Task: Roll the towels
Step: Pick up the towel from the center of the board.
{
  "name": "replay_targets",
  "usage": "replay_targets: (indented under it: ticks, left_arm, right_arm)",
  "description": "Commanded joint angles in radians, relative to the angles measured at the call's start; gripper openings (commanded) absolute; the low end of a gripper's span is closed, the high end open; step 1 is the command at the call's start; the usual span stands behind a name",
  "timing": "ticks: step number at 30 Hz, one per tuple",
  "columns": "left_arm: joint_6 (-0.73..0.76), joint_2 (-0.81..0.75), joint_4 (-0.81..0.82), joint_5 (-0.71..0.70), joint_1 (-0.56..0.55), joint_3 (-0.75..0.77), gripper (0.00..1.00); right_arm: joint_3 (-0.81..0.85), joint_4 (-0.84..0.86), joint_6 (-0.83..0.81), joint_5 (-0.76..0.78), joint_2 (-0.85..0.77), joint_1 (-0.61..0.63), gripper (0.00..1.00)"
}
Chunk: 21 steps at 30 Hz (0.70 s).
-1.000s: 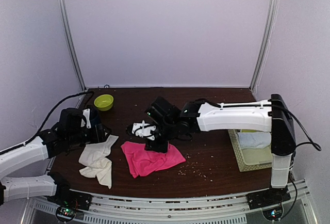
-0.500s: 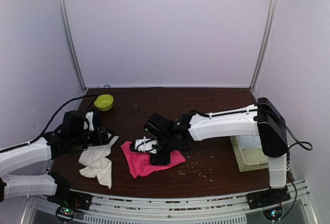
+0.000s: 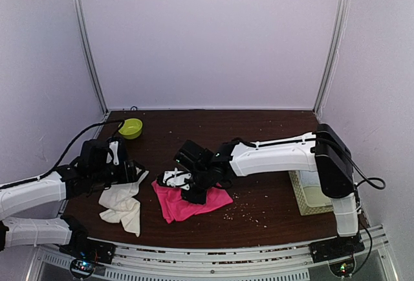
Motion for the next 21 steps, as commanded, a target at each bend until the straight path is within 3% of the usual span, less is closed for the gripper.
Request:
replay_targets:
  ticks: [1, 4, 7, 9, 13, 17, 19, 21]
  left_arm:
    - [-0.002, 0.000, 0.045, -0.011, 0.007, -0.012, 0.70]
    - [0.004, 0.000, 0.038, -0.028, 0.007, -0.010, 0.70]
    - [0.003, -0.028, -0.014, -0.120, 0.006, 0.012, 0.67]
    - [0.011, -0.066, -0.033, -0.187, 0.008, 0.027, 0.68]
    - [0.054, -0.111, -0.082, -0.253, 0.008, 0.090, 0.68]
    - [0.086, -0.104, -0.111, -0.293, 0.010, 0.137, 0.69]
    - [0.100, -0.087, -0.091, -0.286, 0.010, 0.138, 0.69]
    - [0.109, -0.050, -0.058, -0.238, 0.009, 0.135, 0.69]
  right_arm:
    - [0.045, -0.004, 0.021, 0.033, -0.026, 0.003, 0.11]
    - [0.178, -0.065, 0.023, 0.037, -0.045, 0.002, 0.00]
    - [0.455, -0.169, 0.023, 0.044, -0.048, -0.003, 0.00]
    - [0.482, -0.063, 0.007, 0.098, -0.147, -0.010, 0.00]
    - [0.648, -0.116, -0.032, 0.016, -0.239, -0.113, 0.00]
    - [0.548, -0.132, -0.018, -0.087, -0.323, -0.293, 0.00]
    - [0.389, -0.070, 0.050, -0.208, -0.386, -0.419, 0.00]
    - [0.125, 0.044, 0.079, -0.227, -0.471, -0.527, 0.00]
